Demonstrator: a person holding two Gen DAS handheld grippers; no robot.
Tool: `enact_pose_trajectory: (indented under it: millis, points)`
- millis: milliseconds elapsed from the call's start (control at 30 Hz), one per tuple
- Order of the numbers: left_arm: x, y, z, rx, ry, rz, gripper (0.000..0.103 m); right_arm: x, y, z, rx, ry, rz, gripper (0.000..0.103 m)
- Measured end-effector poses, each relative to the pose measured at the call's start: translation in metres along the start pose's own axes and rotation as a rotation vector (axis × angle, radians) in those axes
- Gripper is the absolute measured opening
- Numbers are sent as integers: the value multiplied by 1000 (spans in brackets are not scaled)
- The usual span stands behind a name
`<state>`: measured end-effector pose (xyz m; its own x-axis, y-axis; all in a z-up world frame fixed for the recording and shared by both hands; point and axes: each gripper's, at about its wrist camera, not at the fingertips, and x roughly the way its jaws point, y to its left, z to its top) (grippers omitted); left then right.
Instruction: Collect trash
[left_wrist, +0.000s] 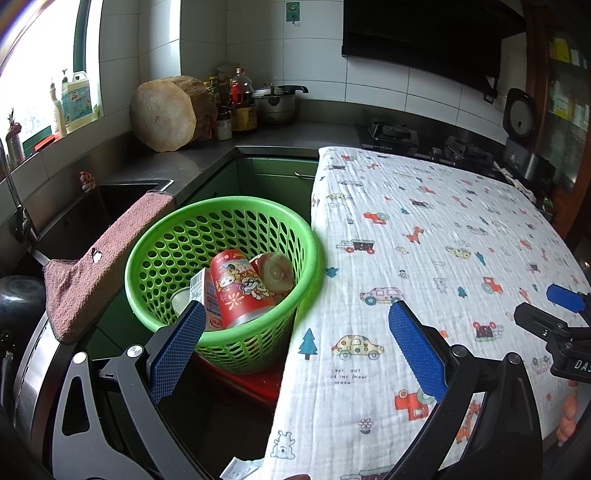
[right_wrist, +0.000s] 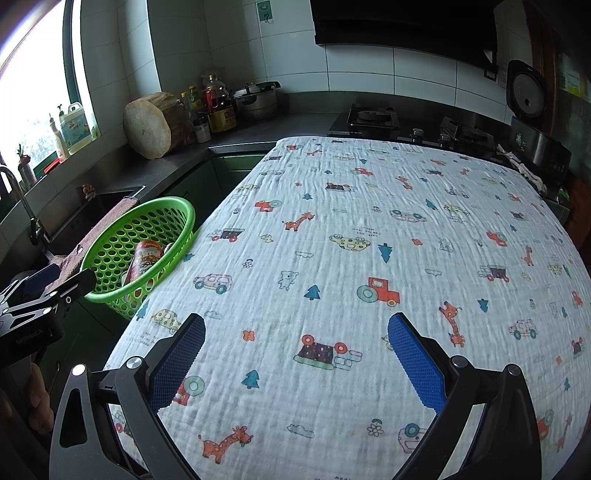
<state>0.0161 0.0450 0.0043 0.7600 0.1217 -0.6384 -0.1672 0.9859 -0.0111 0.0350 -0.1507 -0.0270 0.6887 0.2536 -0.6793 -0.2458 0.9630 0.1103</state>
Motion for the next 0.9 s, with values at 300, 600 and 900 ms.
enact_pose_trajectory:
  millis: [300, 600, 900]
  points:
    - [-6, -2, 0, 1, -24, -21, 98, 0, 2, 0, -11, -2, 5, 96]
    - [-9, -6, 0, 10, -36, -43, 98, -1, 1, 1, -5, -3, 8, 96]
    - [-10, -7, 0, 8, -40, -61, 98, -1, 1, 1, -4, -4, 9, 96]
